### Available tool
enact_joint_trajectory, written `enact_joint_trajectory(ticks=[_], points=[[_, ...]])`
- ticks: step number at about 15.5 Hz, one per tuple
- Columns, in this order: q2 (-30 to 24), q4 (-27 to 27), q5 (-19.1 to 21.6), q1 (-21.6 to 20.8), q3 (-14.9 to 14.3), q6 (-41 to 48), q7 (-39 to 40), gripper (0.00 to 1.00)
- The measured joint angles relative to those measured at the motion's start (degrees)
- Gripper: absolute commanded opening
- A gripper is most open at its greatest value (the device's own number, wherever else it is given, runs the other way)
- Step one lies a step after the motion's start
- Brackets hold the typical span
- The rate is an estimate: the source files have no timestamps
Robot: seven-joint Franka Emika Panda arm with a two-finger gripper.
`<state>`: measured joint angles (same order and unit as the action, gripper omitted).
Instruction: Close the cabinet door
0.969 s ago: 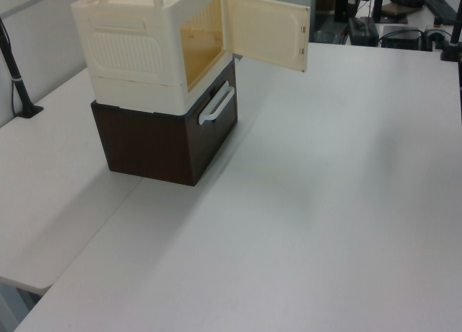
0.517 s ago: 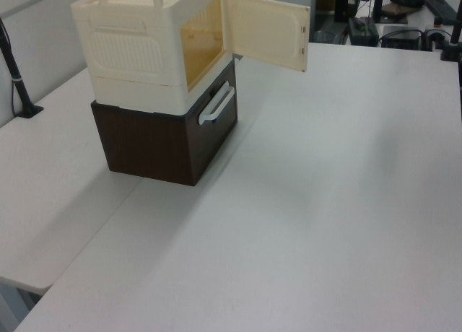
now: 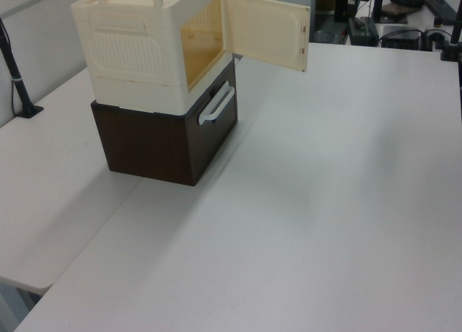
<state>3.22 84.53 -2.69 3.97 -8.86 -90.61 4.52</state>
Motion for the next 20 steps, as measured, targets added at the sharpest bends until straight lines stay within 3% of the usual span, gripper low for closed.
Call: enact_joint_trajectory(ticks=[11, 16, 20], points=[[2.07, 0.03, 2.20, -1.07, 0.25, -3.23, 0.00, 1.00], [2.11, -0.01, 2.46, -1.07, 0.14, -5.40, 0.00, 0.71], [2.48, -0.05, 2.48, -1.14, 0.14, -7.00, 0.00, 0.27]])
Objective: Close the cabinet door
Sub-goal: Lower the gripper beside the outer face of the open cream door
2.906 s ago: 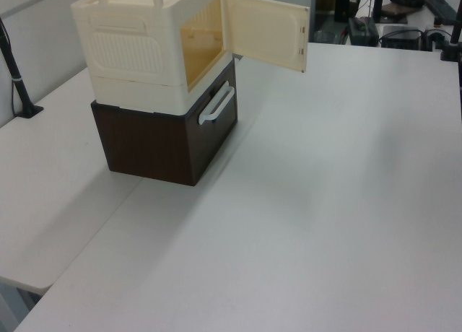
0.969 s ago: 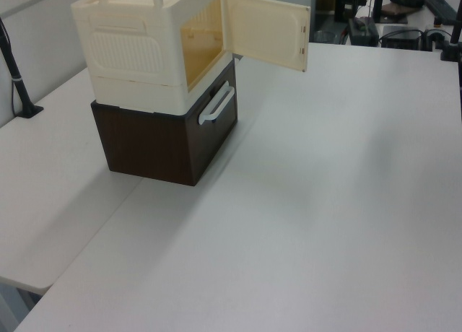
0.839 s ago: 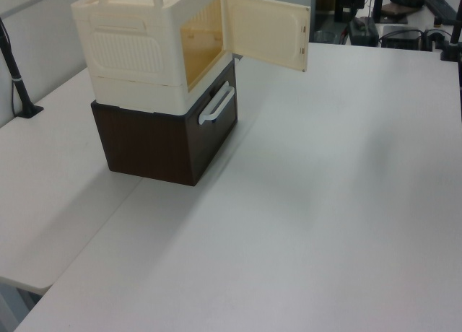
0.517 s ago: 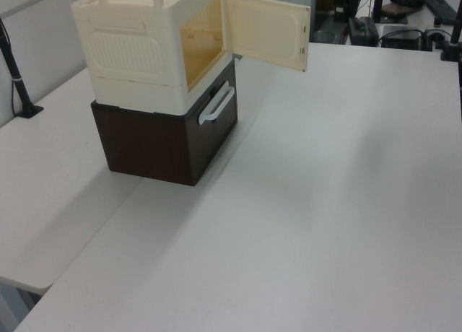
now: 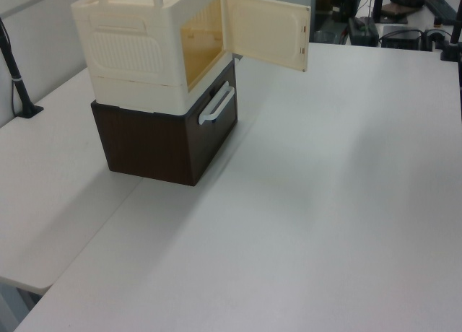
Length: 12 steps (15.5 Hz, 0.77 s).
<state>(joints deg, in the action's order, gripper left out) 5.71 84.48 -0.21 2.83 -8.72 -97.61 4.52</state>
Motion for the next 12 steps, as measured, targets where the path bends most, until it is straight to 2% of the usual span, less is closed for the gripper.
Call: enact_joint_trajectory(ticks=[2, 7, 12], points=[[0.62, 0.00, 0.31, -0.03, 0.01, -2.65, 0.00, 0.15], [1.40, -0.04, 4.22, -0.23, 0.21, -7.78, 0.00, 0.01], [2.04, -0.02, 5.31, -3.73, 0.56, -7.81, 1.90, 0.00]])
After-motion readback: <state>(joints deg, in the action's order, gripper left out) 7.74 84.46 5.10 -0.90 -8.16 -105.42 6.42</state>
